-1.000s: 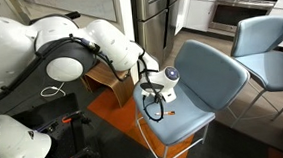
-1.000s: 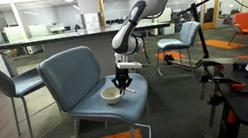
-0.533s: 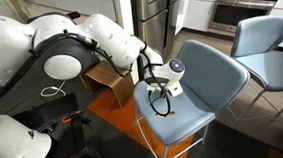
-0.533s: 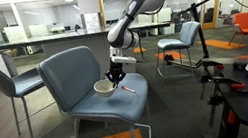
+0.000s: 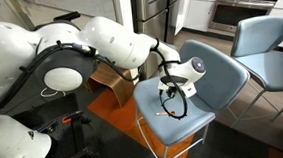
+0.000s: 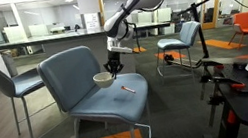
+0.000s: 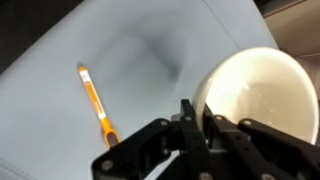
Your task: Move the bowl to the right
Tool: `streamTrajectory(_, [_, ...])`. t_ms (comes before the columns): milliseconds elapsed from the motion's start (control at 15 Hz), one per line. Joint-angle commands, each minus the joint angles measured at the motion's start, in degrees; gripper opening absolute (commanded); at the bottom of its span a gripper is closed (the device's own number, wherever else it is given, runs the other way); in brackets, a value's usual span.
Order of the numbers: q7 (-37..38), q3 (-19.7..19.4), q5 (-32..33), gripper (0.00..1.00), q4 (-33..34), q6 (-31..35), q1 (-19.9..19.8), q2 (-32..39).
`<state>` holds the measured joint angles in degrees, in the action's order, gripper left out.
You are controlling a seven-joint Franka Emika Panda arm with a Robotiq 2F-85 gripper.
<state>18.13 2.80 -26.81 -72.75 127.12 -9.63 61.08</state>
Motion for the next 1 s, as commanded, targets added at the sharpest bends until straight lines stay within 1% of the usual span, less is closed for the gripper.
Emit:
streamTrajectory(0, [2.1,-1.5,1.9,0.03,9.9,-7.0,0.1,5.1])
streamTrajectory(267, [4.5,-3.2,5.1,0.03,18.1,-8.8,1.3,10.4])
streamTrajectory(600, [6.0,-2.9,7.4,0.03,27.0,-11.3,1.4,16.8])
streamTrajectory(933, [5.2,-2.4,8.4,0.03,33.3,-11.9,1.2,20.5])
